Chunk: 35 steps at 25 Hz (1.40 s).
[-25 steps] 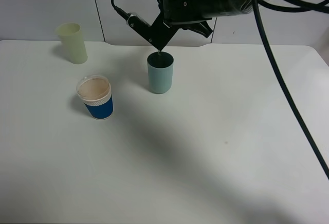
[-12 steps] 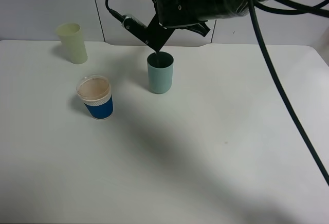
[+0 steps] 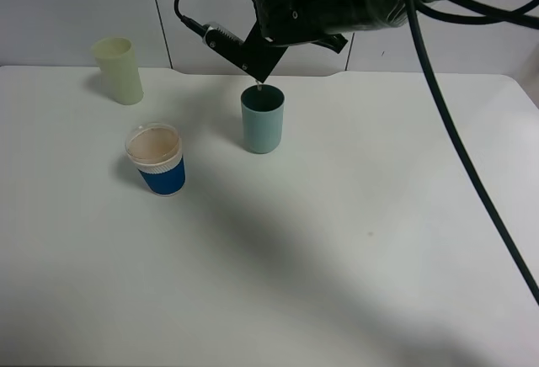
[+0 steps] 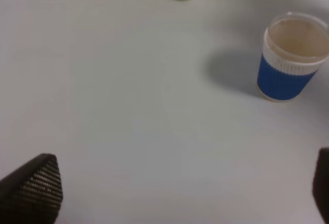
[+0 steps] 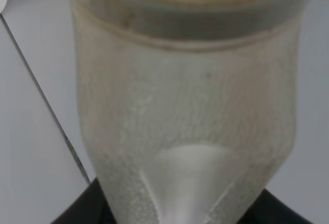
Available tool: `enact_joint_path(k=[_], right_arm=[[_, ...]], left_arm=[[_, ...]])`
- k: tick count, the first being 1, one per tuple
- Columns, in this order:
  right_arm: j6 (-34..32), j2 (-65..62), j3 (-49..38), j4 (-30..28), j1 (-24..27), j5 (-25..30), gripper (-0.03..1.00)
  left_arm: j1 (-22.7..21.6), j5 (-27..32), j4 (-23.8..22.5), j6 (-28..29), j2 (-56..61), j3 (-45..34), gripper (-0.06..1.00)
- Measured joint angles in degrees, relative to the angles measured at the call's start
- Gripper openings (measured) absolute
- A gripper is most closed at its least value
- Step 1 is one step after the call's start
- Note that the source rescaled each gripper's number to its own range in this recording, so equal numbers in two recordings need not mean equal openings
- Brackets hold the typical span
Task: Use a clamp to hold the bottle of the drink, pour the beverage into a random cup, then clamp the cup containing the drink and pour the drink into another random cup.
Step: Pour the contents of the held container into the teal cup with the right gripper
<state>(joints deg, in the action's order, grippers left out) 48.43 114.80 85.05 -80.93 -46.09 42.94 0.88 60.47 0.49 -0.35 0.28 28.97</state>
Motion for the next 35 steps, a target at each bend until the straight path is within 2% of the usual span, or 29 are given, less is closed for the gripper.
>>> enact_joint_path(k=[12, 35], right_arm=[[0.2, 0.0, 0.0, -2.1, -0.7, 0.1, 0.00], [7.6, 0.0, 0.0, -5.5, -1.9, 1.3, 0.00]], left_arm=[[0.0, 0.0, 0.0, 0.0, 0.0, 0.0, 0.99], [0.0, 0.0, 0.0, 0.0, 0.0, 0.0, 0.99]])
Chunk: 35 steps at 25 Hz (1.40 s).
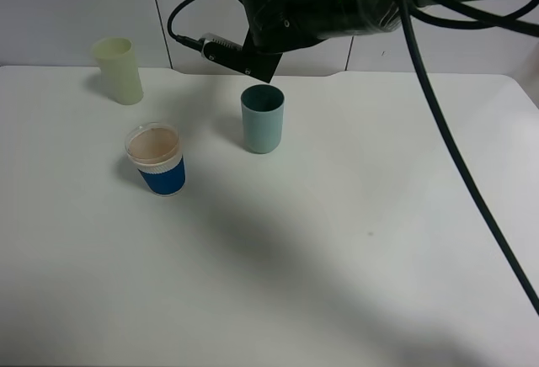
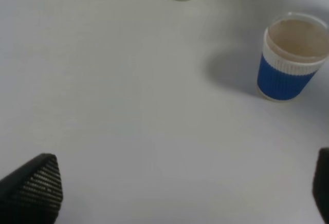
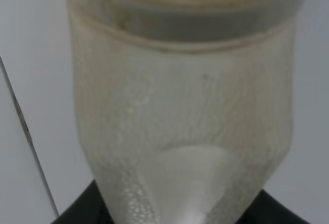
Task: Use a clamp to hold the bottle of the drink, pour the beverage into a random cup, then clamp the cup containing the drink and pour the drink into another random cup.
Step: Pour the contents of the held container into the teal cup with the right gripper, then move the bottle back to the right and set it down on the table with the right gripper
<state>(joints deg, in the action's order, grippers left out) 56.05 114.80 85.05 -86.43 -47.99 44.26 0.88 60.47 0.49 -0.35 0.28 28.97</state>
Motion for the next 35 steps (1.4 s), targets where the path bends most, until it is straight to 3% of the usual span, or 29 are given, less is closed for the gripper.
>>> enact_joint_path(k=[9, 18, 28, 35], right_arm=[[0.1, 0.0, 0.0, -0.2, -0.5, 0.1, 0.00], [-1.0, 0.0, 0.0, 4.9, -0.5, 0.9, 0.00], [-8.0, 0.0, 0.0, 9.3, 0.4, 4.1, 0.00], [-9.5, 0.0, 0.0, 12.5, 0.8, 4.5, 0.00]], left_arm=[[0.0, 0.0, 0.0, 0.0, 0.0, 0.0, 0.99], [0.0, 0.0, 0.0, 0.0, 0.0, 0.0, 0.99], [0.0, 0.0, 0.0, 0.0, 0.0, 0.0, 0.99], [0.0, 0.0, 0.0, 0.0, 0.0, 0.0, 0.99]])
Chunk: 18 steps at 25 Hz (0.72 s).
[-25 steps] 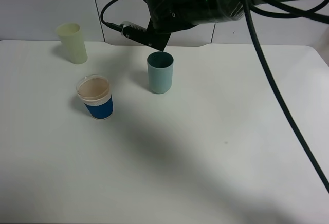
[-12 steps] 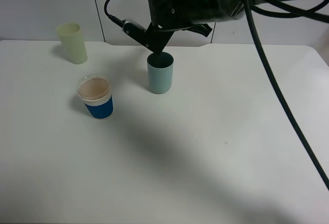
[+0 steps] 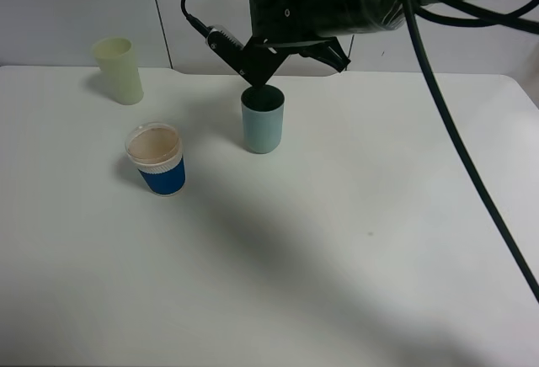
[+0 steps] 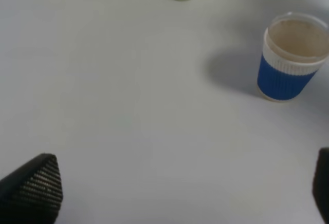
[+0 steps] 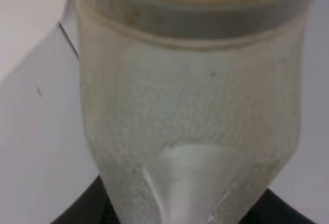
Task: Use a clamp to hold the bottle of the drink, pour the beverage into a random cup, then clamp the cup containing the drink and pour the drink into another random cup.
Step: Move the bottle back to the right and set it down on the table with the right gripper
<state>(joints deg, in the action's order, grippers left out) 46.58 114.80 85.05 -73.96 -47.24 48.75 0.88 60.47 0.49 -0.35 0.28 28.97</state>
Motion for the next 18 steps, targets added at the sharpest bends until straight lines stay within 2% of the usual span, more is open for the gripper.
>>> enact_joint_path(k=[9, 15, 18], right_arm=[[-1.2, 0.0, 0.0, 2.4, 0.0, 0.1, 0.00], [-18.7, 0.0, 0.0, 2.4, 0.2, 3.0, 0.00], [-24.2, 0.0, 0.0, 2.5, 0.3, 4.8, 0.00]], left_arm=[[0.0, 0.0, 0.0, 0.0, 0.0, 0.0, 0.99], [0.0, 0.0, 0.0, 0.0, 0.0, 0.0, 0.99], [0.0, 0.0, 0.0, 0.0, 0.0, 0.0, 0.99]])
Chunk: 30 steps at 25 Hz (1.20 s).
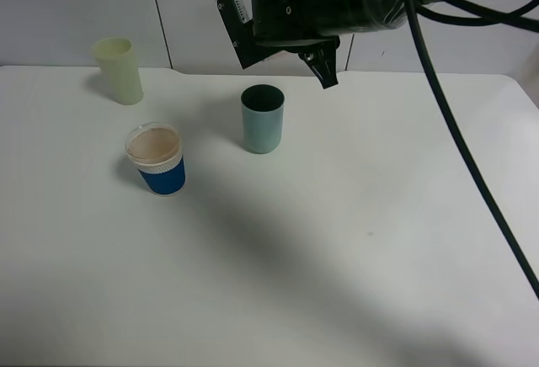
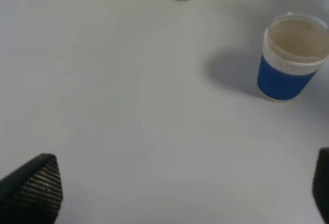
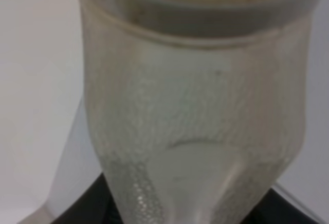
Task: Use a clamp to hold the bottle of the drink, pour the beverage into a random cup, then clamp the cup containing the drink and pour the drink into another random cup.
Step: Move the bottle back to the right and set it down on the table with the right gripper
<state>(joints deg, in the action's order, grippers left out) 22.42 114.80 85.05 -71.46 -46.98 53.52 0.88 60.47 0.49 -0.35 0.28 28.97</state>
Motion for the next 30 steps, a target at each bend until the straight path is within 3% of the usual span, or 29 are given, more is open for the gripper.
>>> enact_joint_path(k=[5, 8, 13, 17, 23, 30], right_arm=[[-4.0, 0.0, 0.0, 2.0, 0.0, 0.0, 0.00], [-11.6, 0.0, 0.0, 7.3, 0.0, -1.4, 0.00], [-20.7, 0.0, 0.0, 8.8, 0.3, -2.7, 0.00], [-35.8, -0.2, 0.0, 9.5, 1.6, -3.3, 0.00], [-44.3, -2.5, 0.0, 11.7, 3.6, -3.3, 0.00], [-46.3, -3.7, 0.0, 17.0, 7.3, -4.0, 0.00]], left_arm=[[0.0, 0.0, 0.0, 0.0, 0.0, 0.0, 0.99], [0.0, 0.0, 0.0, 0.0, 0.0, 0.0, 0.99], [0.0, 0.0, 0.0, 0.0, 0.0, 0.0, 0.99], [0.0, 0.0, 0.0, 0.0, 0.0, 0.0, 0.99], [0.0, 0.0, 0.0, 0.0, 0.0, 0.0, 0.99], [0.0, 0.0, 0.0, 0.0, 0.0, 0.0, 0.99]])
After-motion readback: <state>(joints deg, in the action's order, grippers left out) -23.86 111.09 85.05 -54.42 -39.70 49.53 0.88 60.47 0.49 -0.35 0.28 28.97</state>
